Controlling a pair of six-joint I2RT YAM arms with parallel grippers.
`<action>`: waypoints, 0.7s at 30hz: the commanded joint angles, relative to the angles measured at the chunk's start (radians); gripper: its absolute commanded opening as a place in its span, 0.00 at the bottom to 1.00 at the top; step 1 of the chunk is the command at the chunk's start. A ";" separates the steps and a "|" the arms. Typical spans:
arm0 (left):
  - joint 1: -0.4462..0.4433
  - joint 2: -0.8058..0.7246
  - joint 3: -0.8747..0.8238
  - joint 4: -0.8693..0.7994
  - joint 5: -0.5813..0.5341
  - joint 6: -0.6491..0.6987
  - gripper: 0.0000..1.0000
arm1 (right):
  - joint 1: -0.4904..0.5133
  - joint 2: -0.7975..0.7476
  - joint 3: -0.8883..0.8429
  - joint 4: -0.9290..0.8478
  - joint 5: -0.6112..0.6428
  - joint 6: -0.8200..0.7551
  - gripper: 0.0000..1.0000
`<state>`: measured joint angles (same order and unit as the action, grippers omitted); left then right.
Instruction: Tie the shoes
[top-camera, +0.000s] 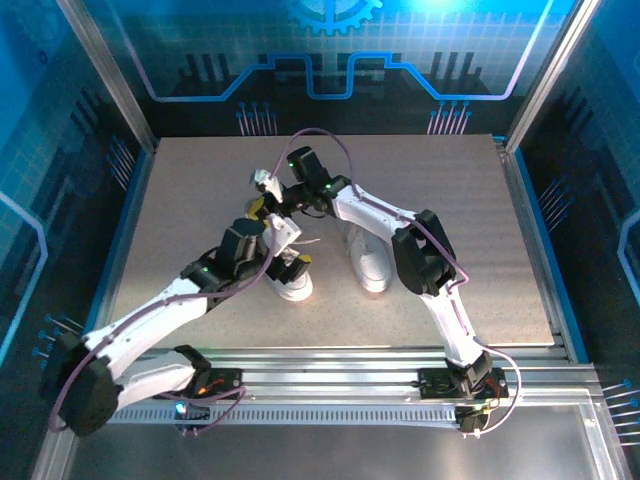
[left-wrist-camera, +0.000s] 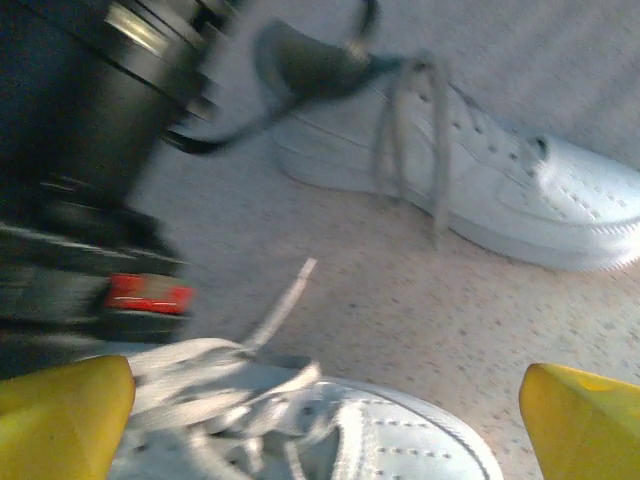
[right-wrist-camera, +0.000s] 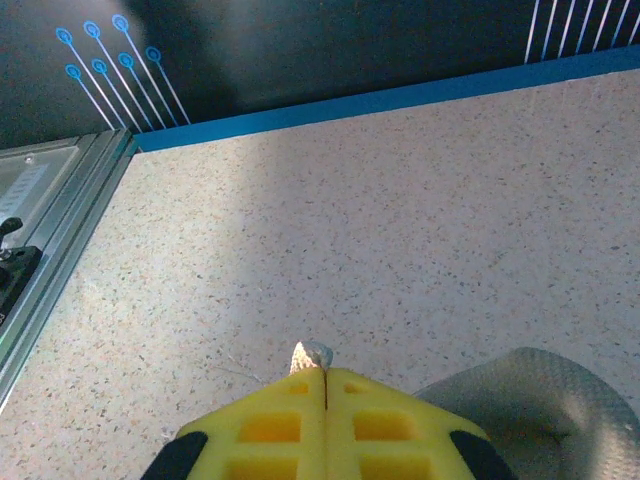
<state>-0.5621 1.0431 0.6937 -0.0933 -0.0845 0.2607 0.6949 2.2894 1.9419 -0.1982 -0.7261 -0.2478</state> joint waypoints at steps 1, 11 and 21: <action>0.045 -0.139 -0.036 -0.039 -0.156 -0.137 0.99 | 0.007 -0.013 -0.021 0.022 -0.009 -0.014 0.00; 0.400 -0.241 0.039 -0.271 0.187 -0.344 0.99 | 0.008 -0.022 -0.003 0.026 -0.001 0.027 0.36; 0.626 -0.055 0.092 -0.183 0.421 -0.671 0.73 | -0.032 -0.148 -0.082 -0.001 0.053 0.065 0.59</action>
<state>0.0338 0.9535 0.7513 -0.3050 0.2375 -0.2367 0.6884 2.2383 1.8919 -0.1932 -0.6830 -0.2066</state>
